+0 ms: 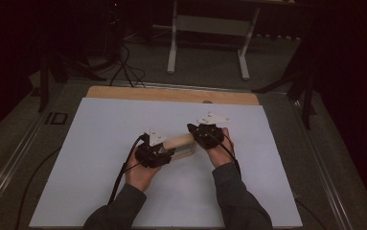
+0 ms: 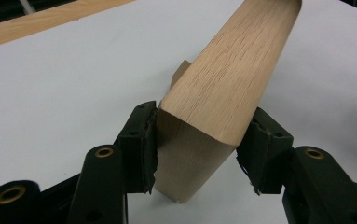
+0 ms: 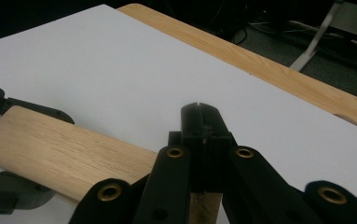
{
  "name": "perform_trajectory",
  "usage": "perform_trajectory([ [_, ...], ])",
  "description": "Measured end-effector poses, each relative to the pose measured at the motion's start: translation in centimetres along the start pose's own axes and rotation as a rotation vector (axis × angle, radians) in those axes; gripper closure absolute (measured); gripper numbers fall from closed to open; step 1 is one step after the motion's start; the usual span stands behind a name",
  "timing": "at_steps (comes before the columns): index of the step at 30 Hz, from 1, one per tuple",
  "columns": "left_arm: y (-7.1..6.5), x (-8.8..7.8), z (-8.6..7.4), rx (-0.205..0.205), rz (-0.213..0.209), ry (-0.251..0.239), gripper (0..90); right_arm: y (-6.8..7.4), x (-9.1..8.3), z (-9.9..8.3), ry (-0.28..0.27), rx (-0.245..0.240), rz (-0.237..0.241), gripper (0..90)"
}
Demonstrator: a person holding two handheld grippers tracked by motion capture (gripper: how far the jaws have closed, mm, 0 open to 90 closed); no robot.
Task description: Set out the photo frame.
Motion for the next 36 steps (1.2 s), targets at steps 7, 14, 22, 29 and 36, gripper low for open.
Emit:
perform_trajectory([
  [7,0.4,0.1,-0.1,-0.024,-0.001,0.006,48.3,0.0,-0.3,-0.1,-0.002,0.009,-0.001,90.0],
  [14,0.9,0.2,-0.1,-0.036,0.006,0.009,46.7,0.1,-0.6,-0.2,0.000,0.010,-0.001,90.0],
  [22,1.8,0.2,-0.2,-0.046,0.024,0.020,51.1,0.5,-0.6,-0.9,0.035,-0.029,0.003,89.9],
  [29,1.7,0.2,-0.2,-0.040,0.006,0.013,50.1,0.7,-0.3,-1.1,0.031,-0.047,-0.003,88.3],
  [36,1.7,0.2,-0.2,-0.037,0.007,0.011,50.0,0.3,-1.6,-0.4,-0.009,-0.037,0.001,81.5],
])
Point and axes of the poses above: each handheld gripper's, and its own axes: x roughly forward along the jaws, z roughly out of its top, y roughly to its left, the point moved 8 cm from there along x, roughly forward along the jaws, and after that the axes turned 10 degrees about -y, right-handed, at the moved point
